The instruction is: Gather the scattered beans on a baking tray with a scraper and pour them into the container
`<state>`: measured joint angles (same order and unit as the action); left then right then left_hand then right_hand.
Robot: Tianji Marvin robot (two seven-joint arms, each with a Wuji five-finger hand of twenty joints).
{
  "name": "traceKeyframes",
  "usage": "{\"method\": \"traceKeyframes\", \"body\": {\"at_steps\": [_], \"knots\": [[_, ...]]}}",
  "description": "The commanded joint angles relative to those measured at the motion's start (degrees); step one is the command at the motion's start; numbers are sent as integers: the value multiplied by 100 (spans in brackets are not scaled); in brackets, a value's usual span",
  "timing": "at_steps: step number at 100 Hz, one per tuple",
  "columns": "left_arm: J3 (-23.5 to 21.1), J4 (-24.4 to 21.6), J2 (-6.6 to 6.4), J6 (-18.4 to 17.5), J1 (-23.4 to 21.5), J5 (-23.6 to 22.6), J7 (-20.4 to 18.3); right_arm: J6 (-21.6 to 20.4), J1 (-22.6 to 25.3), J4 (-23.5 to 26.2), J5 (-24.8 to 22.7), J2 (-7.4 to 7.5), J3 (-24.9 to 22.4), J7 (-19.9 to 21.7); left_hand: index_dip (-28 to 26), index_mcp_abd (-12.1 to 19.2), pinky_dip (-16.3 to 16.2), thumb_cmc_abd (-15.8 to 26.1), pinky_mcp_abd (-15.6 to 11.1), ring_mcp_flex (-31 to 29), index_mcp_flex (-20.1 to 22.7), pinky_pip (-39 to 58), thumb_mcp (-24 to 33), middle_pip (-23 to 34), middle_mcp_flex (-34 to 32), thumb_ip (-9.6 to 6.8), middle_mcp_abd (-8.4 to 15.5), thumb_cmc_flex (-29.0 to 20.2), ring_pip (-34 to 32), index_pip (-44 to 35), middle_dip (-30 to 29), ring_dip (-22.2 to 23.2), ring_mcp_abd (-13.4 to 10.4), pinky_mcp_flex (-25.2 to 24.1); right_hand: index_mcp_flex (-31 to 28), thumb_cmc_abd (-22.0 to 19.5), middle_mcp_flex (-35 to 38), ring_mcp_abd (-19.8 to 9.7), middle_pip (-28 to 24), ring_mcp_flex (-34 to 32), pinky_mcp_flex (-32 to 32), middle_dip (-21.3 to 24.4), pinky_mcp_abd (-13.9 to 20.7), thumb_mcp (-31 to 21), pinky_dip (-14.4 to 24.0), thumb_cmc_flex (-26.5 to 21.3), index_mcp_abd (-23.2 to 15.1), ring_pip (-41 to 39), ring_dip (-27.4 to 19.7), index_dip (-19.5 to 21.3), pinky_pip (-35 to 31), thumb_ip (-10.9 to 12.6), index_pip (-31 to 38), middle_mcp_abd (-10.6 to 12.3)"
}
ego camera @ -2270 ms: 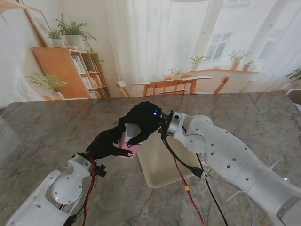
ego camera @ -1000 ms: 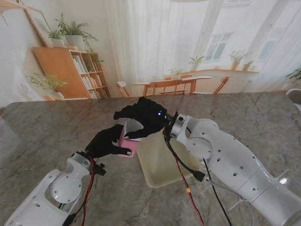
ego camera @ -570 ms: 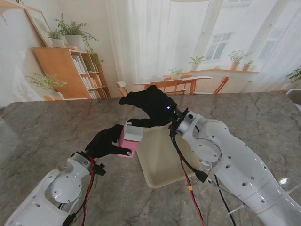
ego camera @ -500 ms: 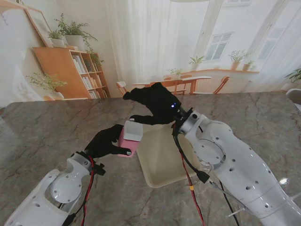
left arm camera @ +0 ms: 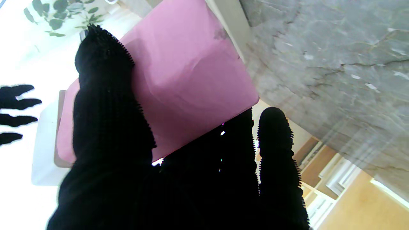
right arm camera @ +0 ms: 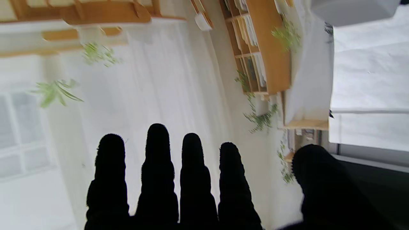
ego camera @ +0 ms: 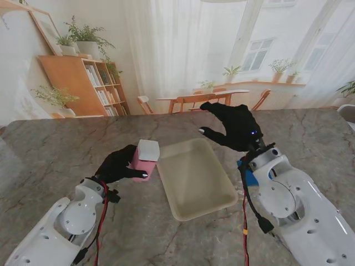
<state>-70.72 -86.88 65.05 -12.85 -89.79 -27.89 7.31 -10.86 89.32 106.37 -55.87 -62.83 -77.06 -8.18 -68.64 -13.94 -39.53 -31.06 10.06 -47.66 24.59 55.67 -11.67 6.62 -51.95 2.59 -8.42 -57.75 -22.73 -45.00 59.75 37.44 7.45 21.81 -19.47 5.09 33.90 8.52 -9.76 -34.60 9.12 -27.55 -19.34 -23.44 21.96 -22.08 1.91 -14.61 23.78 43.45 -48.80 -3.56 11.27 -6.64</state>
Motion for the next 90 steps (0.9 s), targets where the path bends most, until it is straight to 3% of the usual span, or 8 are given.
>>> {"method": "traceKeyframes", "body": {"at_steps": [1, 19, 38, 66, 90], "knots": [[-12, 108, 39, 94, 63, 83, 48, 84, 162, -142, -251, 87, -108, 42, -455, 1046, -61, 1499, 50, 74, 219, 17, 1016, 798, -293, -97, 1035, -1063, -8, -1537, 124, -63, -300, -89, -31, -159, 31, 21, 47, 84, -86, 91, 79, 128, -63, -60, -46, 101, -73, -127, 114, 212, 13, 34], [-14, 424, 52, 221, 229, 101, 74, 672, 462, -330, -94, 59, -264, 75, -441, 1029, -47, 1571, 29, 132, 132, 50, 1008, 846, -206, -85, 1029, -1045, -4, -1548, 73, -70, -316, -108, -187, -106, 106, 43, 39, 70, -95, 80, 55, 131, -67, -113, -97, 144, -76, -140, 158, 218, 74, 23], [89, 934, 76, 285, 527, 154, 106, 1292, 658, -588, 181, -25, -165, -220, -396, 997, 26, 1713, 9, 238, 5, 99, 989, 1059, -22, -65, 1023, -1036, -34, -1624, -74, -88, -320, -180, -291, -90, 160, 69, 44, 85, -132, 69, 28, 141, -54, -155, -108, 183, -66, -153, 214, 218, 130, -10], [402, 1814, 140, 276, 1089, 239, 216, 1614, 711, -920, 401, -82, -5, -443, -418, 867, 94, 2053, 23, 474, -221, 186, 959, 1333, 330, -20, 917, -945, -66, -1711, -291, -113, -252, -337, -348, -99, 208, 92, 52, 79, -137, 51, 4, 170, -9, -173, -95, 220, -48, -184, 266, 215, 165, -34], [588, 2183, 213, 280, 1275, 351, 381, 1657, 623, -1144, 562, -110, 154, -541, -394, 840, 168, 2378, 22, 623, -319, 240, 918, 1641, 611, 8, 887, -722, -167, -1731, -629, -173, -226, -404, -401, -107, 254, 102, 42, 67, -130, 28, -9, 198, 42, -186, -117, 223, -27, -198, 297, 214, 207, -43]]}}
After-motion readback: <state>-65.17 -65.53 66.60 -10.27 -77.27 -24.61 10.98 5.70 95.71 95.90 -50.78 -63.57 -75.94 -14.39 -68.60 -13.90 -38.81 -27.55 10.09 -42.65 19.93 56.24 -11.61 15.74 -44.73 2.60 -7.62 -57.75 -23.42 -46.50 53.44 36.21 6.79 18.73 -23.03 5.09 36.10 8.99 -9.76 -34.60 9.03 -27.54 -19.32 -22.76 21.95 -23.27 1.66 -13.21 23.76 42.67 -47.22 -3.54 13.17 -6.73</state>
